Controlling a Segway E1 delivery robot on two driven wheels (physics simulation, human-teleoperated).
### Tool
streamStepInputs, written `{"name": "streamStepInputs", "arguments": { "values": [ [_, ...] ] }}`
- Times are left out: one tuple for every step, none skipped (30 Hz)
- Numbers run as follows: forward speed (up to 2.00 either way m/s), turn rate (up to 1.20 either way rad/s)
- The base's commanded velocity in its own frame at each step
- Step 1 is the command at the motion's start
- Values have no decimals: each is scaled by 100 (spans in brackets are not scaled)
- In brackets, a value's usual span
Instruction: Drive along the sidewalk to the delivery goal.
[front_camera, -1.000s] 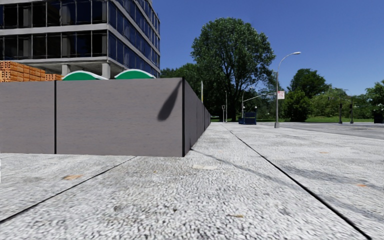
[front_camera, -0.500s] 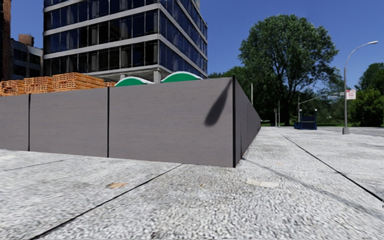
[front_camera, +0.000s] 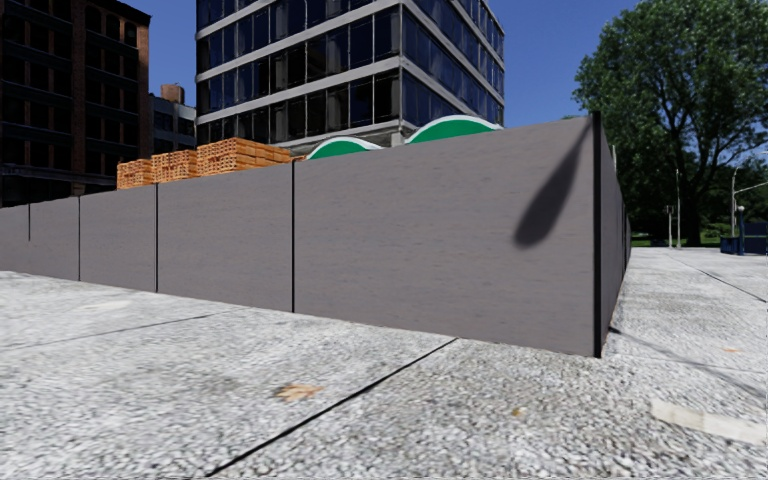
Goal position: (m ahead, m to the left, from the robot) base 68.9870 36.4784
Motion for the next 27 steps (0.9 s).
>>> {"name": "streamStepInputs", "arguments": {
  "values": [
    [133,82],
    [134,82],
    [134,82],
    [134,82],
    [134,82],
    [134,82],
    [136,82],
    [136,82],
    [136,82],
    [136,82],
    [137,82],
    [137,82],
    [137,82],
    [137,81],
    [137,81],
    [137,80],
    [137,80],
    [138,80],
    [138,80],
    [138,80],
    [138,78],
    [138,77],
    [139,77],
    [139,77],
    [139,77],
    [139,77],
    [139,77]
  ]
}}
